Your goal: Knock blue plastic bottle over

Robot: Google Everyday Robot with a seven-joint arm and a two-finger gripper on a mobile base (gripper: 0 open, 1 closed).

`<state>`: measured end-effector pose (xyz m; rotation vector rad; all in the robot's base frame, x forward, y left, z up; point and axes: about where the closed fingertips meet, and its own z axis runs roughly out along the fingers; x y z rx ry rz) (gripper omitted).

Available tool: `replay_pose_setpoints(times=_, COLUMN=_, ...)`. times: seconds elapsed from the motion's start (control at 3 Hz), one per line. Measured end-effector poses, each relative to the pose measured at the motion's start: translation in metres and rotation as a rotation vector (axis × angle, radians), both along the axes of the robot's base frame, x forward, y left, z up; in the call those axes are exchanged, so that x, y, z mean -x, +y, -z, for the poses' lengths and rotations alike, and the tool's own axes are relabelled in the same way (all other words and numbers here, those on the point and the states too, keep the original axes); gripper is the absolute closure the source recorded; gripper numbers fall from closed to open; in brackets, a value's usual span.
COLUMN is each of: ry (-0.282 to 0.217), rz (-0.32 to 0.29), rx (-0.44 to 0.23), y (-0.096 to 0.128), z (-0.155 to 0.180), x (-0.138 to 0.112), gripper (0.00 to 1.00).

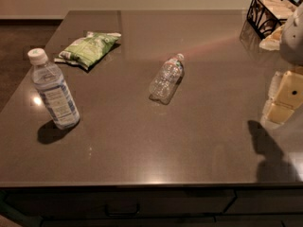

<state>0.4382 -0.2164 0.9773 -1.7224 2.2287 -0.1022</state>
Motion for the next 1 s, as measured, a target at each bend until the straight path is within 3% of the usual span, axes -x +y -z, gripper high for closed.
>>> replay_pose_setpoints(times=0.33, ry=0.0, rz=0.0, rx=0.0, y=0.0, z=0.0, x=0.0, gripper=0.0)
replay_pose_setpoints(times=0.67, ry=-0.029, rz=-0.01, rx=-0.041, y=0.02, z=0.001, x=-0.011, gripper=0.0)
replay_pose_setpoints(times=1.0, ry=-0.054, rz=-0.023, rx=-0.13, y=0.058, z=0.009, x=-0.035, gripper=0.0)
